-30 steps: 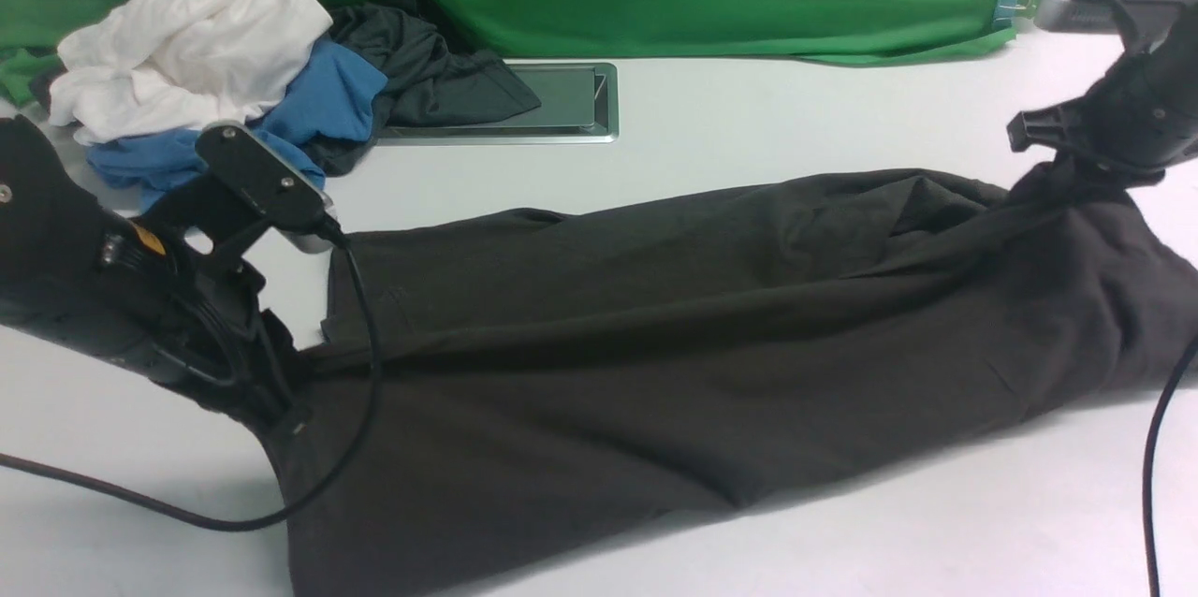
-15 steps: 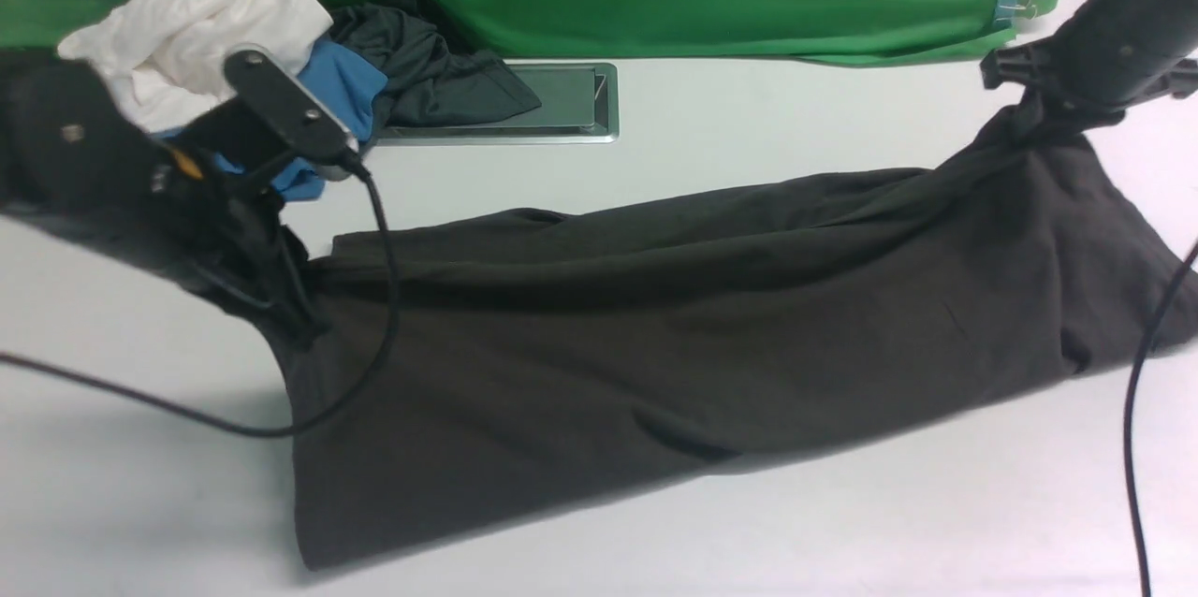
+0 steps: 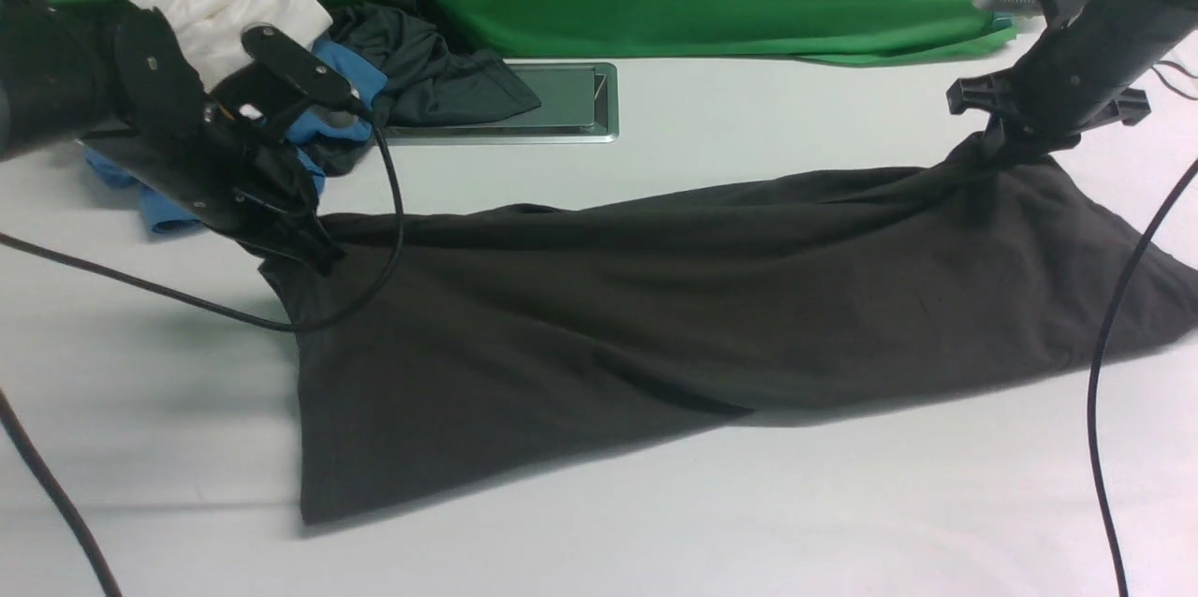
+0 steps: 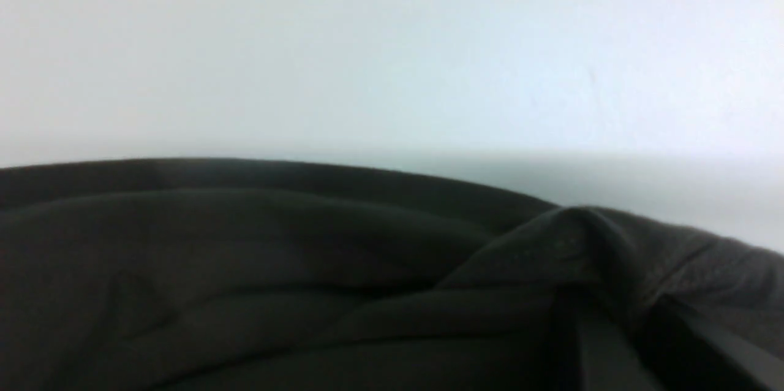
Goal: Fold a long-sleeved shirt on a white desktop.
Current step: 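Fold the black garment in half by bringing its near edge over to the far edge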
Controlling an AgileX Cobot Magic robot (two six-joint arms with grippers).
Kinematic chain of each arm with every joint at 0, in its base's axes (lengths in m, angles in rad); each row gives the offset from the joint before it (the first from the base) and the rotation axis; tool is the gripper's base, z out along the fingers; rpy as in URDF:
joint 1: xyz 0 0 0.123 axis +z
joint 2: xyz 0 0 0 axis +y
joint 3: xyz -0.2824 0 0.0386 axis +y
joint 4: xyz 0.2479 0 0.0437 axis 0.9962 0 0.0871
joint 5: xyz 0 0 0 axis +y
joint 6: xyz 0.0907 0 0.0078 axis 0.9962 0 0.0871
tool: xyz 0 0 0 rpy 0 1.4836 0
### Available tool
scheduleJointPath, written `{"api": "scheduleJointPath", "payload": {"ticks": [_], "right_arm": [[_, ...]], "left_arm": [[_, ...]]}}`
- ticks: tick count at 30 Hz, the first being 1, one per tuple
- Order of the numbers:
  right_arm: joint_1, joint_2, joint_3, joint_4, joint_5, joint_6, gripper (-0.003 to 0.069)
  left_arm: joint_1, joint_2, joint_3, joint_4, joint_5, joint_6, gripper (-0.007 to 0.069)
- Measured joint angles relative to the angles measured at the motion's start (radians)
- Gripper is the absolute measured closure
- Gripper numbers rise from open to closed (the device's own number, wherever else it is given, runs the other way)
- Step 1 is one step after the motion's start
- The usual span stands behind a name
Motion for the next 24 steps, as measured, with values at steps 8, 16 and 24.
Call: {"api": "scheduleJointPath", "payload": {"ticks": [8,16,24], "right_arm": [[0.0,0.0,0.0,-0.001,-0.033,0.049,0.0526],[0.0,-0.029,0.0,-0.018,-0.025,-0.001,0.0225],[0.071,-0.242,0.06,-0.012,0.064,-0.113,0.0438]], "left_arm": [[0.003,0.004,-0.001,-0.003,-0.123,0.017,0.0594],[0.014,0.047,-0.001,-0.004,-0.193,0.017,0.0456],[0.019,0.062,-0.003,-0.019,-0.222,-0.1,0.0235]]}}
